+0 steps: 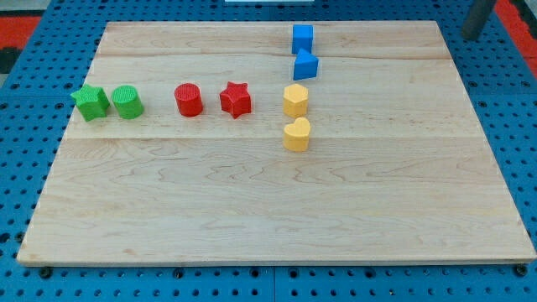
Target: Push the red star down a bit
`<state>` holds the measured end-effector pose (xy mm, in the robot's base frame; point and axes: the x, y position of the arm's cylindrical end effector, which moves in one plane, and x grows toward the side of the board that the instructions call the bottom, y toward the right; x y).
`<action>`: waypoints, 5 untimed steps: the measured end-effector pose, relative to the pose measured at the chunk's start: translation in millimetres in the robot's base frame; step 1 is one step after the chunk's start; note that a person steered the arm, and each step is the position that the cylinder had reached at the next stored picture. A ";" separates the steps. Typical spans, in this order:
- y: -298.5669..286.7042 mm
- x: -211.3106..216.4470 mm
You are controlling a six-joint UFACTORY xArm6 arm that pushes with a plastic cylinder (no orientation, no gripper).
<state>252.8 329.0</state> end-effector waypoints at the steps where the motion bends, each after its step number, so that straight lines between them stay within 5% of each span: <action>1: -51.1 43.6; 5: -283.7 82.7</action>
<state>335.4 45.3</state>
